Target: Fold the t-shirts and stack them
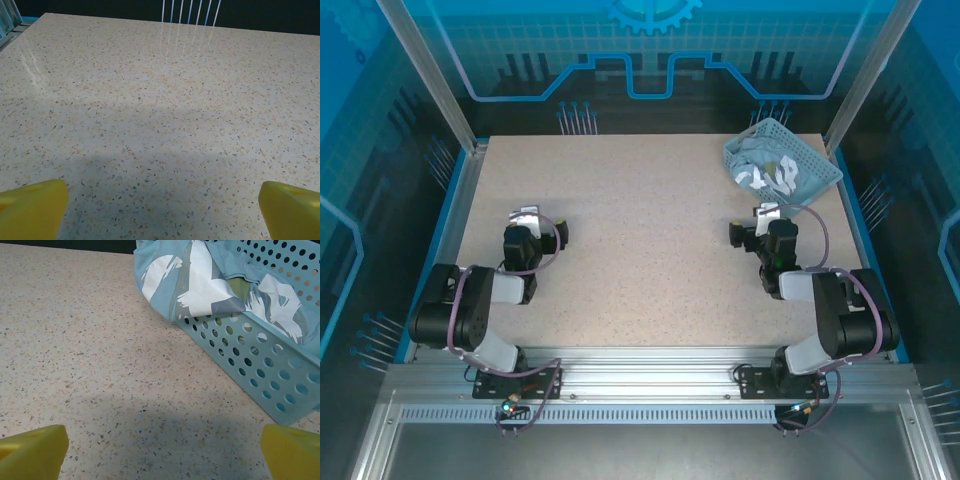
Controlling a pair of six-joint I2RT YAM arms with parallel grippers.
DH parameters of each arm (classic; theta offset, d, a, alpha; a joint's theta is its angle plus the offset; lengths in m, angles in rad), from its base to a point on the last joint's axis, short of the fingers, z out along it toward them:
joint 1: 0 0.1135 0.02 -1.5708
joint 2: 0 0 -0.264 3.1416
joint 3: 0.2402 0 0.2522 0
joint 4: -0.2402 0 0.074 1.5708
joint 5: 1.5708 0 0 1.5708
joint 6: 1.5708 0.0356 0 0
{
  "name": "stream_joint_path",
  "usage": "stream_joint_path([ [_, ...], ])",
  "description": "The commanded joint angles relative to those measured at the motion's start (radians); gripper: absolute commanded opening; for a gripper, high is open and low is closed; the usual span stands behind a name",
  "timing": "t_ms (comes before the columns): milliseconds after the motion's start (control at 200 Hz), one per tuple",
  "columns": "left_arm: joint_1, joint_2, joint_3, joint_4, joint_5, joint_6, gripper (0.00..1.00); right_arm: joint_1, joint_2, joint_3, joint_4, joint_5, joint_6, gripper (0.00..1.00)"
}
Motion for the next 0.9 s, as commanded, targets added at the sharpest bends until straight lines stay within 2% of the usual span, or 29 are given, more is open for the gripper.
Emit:
stream_joint_path([
  [0,-0.005,-0.001,0.017,0.002,0.020,0.017,0.99,0.010,0.001,-0.004,0.028,0.015,0.008,1.00],
  [740,-0.006,-0.007,-0.001,0.033,0.016,0.016,0.99,0.013,-0.010,-0.007,0.023,0.021,0.006,1.00],
  [815,-0.043,-0.100,-0.033,0.022,-0.088,0.032,0.99,0.060,-0.119,0.051,-0.167,0.109,-0.020,1.00],
  [895,-0.131,-0.257,-0.014,-0.106,-0.256,0.083,0.99,0.128,-0.283,0.134,-0.320,0.236,-0.015,1.00],
])
